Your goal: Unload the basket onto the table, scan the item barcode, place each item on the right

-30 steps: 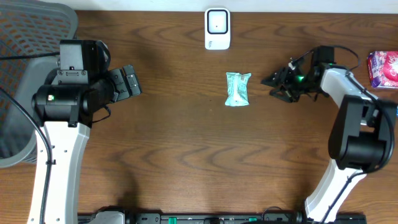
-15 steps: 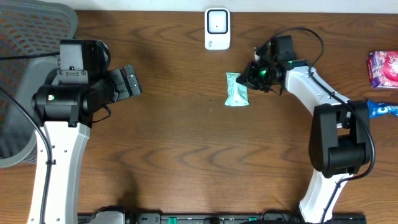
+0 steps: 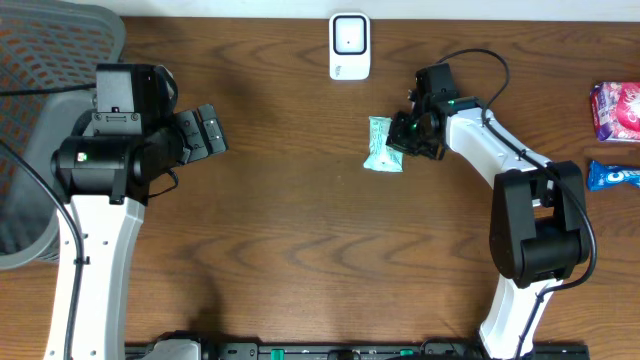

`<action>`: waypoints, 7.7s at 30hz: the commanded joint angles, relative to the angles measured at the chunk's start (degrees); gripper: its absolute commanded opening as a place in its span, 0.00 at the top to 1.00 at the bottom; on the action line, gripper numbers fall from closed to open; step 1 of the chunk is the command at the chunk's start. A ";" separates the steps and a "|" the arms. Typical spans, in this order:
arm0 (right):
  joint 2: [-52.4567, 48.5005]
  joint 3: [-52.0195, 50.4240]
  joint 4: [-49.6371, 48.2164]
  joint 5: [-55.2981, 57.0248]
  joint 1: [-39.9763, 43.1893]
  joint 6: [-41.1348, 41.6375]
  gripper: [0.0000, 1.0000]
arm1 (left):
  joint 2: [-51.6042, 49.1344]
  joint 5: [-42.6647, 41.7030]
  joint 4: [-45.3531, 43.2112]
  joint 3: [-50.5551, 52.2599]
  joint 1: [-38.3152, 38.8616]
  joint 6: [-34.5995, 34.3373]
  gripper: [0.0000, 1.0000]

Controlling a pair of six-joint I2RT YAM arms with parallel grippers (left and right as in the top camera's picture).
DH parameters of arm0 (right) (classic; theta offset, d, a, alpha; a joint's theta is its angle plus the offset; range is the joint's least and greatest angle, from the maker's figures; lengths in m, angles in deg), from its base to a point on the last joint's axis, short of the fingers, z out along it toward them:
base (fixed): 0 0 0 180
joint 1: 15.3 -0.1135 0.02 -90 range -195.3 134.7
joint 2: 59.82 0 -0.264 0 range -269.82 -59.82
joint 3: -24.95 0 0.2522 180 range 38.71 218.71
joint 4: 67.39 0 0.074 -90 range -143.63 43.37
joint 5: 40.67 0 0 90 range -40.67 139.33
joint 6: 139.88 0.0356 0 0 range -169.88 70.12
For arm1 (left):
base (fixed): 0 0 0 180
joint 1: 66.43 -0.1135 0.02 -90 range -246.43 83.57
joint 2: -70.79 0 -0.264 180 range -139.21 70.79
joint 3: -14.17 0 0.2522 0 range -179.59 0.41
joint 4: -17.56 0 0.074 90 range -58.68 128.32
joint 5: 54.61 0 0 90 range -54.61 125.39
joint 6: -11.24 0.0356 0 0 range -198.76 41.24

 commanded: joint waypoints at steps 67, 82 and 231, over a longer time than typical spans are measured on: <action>-1.38 13.31 23.93 7.96 -1.42 -11.87 0.08 | 0.13 0.31 0.13 -0.04 -0.17 -0.09 0.02; -1.40 -1.70 6.32 -17.09 2.73 -8.13 0.07 | 0.13 0.31 0.13 -0.04 -0.17 -0.07 0.02; -9.49 23.10 13.57 -38.01 -0.17 -18.12 0.99 | 0.13 0.31 0.13 -0.04 -0.17 -0.09 0.02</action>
